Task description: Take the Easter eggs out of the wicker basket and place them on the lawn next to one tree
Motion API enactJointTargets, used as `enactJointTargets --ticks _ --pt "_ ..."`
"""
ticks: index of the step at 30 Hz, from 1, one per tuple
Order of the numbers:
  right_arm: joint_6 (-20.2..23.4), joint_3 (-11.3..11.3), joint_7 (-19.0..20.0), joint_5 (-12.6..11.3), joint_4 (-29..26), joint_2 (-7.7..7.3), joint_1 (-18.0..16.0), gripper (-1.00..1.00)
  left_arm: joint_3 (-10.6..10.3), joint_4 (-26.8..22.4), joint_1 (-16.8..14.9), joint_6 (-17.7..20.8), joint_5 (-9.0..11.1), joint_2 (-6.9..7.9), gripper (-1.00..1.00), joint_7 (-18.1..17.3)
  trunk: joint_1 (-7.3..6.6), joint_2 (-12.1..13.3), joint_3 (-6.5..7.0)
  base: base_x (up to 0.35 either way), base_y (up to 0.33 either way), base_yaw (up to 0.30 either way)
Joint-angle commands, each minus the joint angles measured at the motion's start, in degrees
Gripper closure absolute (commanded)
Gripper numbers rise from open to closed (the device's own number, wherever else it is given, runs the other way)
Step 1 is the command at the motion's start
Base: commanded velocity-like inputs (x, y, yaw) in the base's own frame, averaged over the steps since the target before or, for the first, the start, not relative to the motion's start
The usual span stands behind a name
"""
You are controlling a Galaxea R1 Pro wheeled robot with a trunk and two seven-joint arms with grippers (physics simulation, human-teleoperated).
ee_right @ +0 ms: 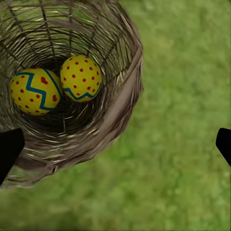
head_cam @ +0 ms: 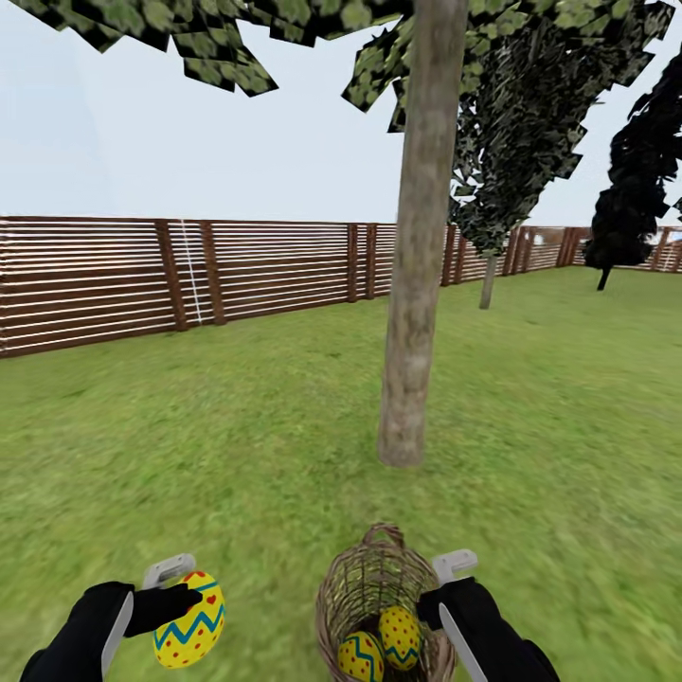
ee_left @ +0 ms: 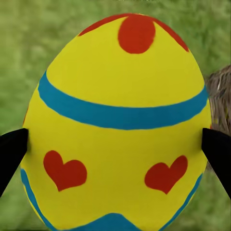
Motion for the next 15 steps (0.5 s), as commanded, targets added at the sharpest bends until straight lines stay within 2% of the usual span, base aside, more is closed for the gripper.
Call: enactJointTargets --ticks 1,15 --pt "0.17 0.11 -0.57 -0.59 -0.05 -0.03 -0.04 -1.00 0.24 -0.06 -0.05 0.19 -0.62 -0.04 1.00 -0.51 0.00 -0.03 -0.06 0.000 0.000 0.293" --pt "0.17 0.04 -0.57 -0.60 -0.10 -0.03 -0.04 -1.00 0.29 -0.06 -0.06 0.19 -0.57 -0.04 1.00 -0.51 0.00 -0.03 -0.06 0.000 0.000 0.293"
